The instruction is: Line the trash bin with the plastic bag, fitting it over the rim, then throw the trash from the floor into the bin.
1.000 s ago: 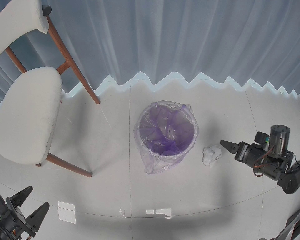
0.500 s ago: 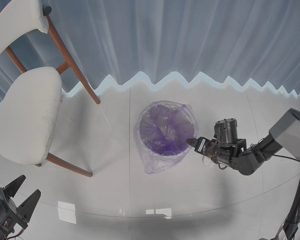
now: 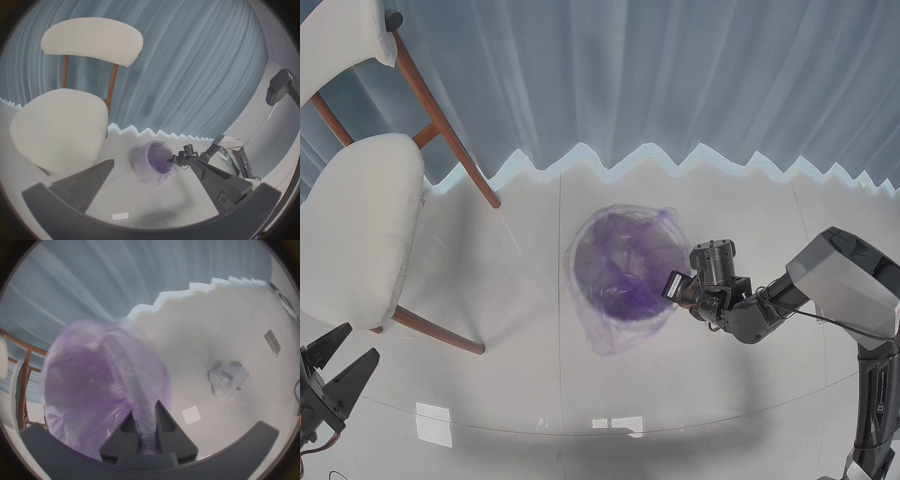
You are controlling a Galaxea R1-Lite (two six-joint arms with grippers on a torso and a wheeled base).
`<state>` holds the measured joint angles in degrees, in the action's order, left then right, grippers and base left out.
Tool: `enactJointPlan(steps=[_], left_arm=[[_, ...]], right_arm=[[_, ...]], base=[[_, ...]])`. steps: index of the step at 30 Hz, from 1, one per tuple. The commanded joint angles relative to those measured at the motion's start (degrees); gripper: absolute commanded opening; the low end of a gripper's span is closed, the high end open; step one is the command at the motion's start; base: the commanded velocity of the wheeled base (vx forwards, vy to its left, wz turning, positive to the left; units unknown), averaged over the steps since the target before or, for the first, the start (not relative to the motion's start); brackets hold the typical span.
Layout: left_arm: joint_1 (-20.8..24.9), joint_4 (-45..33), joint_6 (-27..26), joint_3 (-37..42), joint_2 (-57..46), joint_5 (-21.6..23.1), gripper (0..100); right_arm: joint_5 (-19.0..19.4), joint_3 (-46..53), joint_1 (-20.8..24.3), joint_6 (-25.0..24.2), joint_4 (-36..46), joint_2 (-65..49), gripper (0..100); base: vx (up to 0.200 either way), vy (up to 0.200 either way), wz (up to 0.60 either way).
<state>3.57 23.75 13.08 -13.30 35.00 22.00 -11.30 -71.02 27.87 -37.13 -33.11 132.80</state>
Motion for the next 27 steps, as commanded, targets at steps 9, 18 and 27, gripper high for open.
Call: enactJointPlan(steps=[9, 18, 27], left_arm=[[17.4, -5.6, 0.3, -20.2, 27.4, -3.2, 100], [30.8, -16.1, 10.1, -32.1, 41.7, -6.2, 100], [35.8, -16.5, 22.8, -35.1, 53.2, -12.0, 100]], right_arm=[[-1.3, 9.0, 0.3, 9.4, -0.8, -9.7, 0], [-1.7, 16.9, 2.0, 15.3, -5.5, -16.9, 0], [-1.6, 29.5, 7.5, 21.2, -15.4, -19.2, 0]], base=[[0.0, 0.0, 0.0], [0.0, 0.0, 0.0], [0.0, 0.0, 0.0]])
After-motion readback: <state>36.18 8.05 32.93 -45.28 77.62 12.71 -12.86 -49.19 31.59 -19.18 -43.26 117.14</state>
